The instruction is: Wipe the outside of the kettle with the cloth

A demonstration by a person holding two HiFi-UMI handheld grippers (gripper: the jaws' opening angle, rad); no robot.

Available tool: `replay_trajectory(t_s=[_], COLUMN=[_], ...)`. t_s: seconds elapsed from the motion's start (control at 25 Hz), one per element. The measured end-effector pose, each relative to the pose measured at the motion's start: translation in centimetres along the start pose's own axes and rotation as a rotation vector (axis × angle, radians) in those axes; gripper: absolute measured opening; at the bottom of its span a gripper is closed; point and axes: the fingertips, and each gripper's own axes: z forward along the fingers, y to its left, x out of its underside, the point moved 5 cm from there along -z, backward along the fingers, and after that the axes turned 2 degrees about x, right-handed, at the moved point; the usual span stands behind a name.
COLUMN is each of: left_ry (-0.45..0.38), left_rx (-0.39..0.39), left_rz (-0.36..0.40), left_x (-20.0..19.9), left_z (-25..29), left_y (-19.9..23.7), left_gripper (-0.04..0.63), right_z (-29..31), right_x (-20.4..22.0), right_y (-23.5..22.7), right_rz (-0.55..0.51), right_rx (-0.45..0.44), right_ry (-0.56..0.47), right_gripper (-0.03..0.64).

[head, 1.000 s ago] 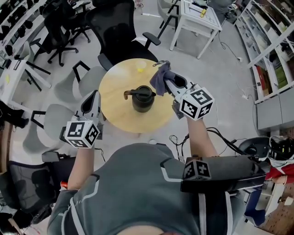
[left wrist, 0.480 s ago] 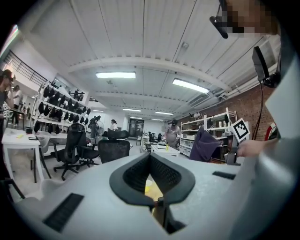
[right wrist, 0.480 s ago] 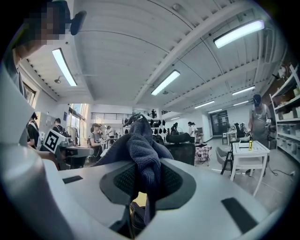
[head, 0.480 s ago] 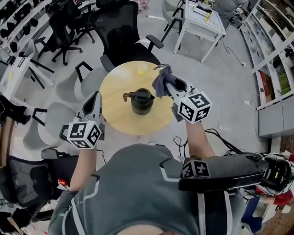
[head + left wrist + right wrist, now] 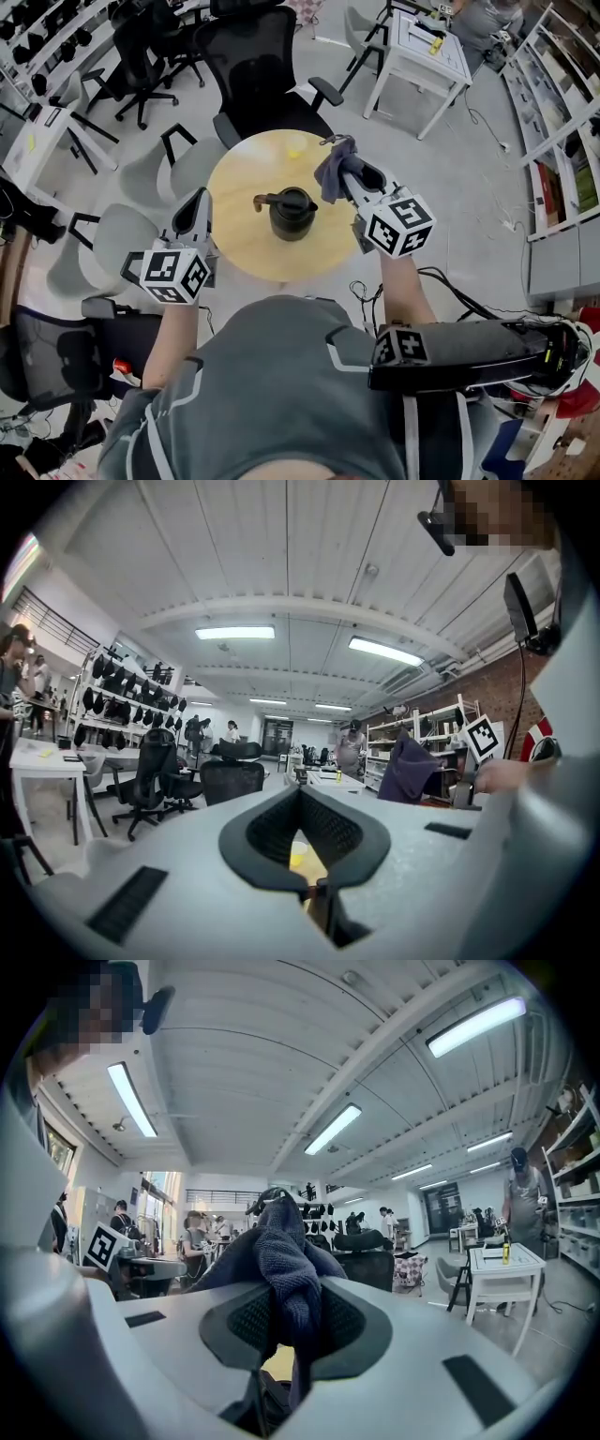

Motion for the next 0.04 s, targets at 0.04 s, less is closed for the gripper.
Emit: replay_trajectory(t_s=[0.04], left_ry=[0.0], left_rx=[-0.003], left_rz=[0.0], left_x=[0.02], left_z=[0.01], left_y=[0.03], left_gripper=[0.009], right_z=[0.06], right_x=[-0.02], right_y=[-0.08], right_rz=[0.0], right_rx=[0.0], right_ry=[-0.002], right_gripper=[0.095])
